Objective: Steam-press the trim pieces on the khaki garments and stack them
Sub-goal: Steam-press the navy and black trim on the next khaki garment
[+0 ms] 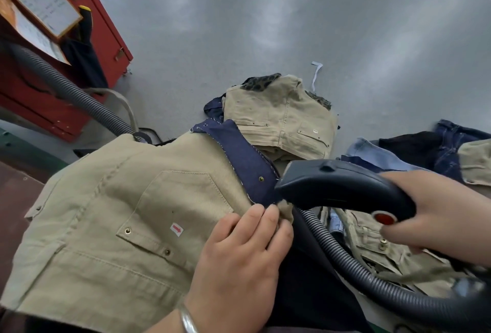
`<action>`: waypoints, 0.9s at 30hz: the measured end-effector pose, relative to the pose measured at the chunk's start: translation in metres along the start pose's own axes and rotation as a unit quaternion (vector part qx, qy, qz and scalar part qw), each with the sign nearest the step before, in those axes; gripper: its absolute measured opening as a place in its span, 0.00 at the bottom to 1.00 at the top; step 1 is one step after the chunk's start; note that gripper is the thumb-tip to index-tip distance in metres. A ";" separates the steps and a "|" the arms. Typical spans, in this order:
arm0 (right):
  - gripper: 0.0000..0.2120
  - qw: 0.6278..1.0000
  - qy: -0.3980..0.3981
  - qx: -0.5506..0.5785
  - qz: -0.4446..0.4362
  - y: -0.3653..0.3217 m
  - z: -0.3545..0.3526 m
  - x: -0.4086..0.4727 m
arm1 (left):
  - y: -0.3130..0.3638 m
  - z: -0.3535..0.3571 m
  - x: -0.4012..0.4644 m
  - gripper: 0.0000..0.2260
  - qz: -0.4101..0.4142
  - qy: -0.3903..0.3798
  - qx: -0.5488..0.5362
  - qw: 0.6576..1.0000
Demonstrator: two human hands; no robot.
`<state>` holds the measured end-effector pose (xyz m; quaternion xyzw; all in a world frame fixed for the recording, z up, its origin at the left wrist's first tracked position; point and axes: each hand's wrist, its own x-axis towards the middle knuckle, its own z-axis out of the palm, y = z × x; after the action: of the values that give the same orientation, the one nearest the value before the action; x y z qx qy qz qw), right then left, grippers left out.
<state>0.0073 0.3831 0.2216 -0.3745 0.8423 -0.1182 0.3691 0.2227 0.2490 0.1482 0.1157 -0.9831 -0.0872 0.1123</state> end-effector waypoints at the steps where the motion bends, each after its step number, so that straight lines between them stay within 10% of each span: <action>1: 0.15 1.000 -0.006 -0.005 -0.007 -0.002 0.003 0.005 | 0.000 0.000 0.000 0.17 0.001 -0.001 0.000 1.000; 14: 0.08 0.989 0.102 0.093 -0.046 -0.049 -0.016 0.067 | 0.000 -0.005 -0.003 0.17 -0.003 -0.014 -0.006 1.000; 27: 0.08 0.999 -0.014 0.037 -0.012 -0.017 0.006 0.025 | 0.002 0.000 -0.001 0.14 -0.005 -0.002 -0.037 0.999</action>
<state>0.0095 0.3540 0.2119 -0.3721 0.8276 -0.1489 0.3931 0.2236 0.2511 0.1483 0.1167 -0.9787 -0.1241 0.1142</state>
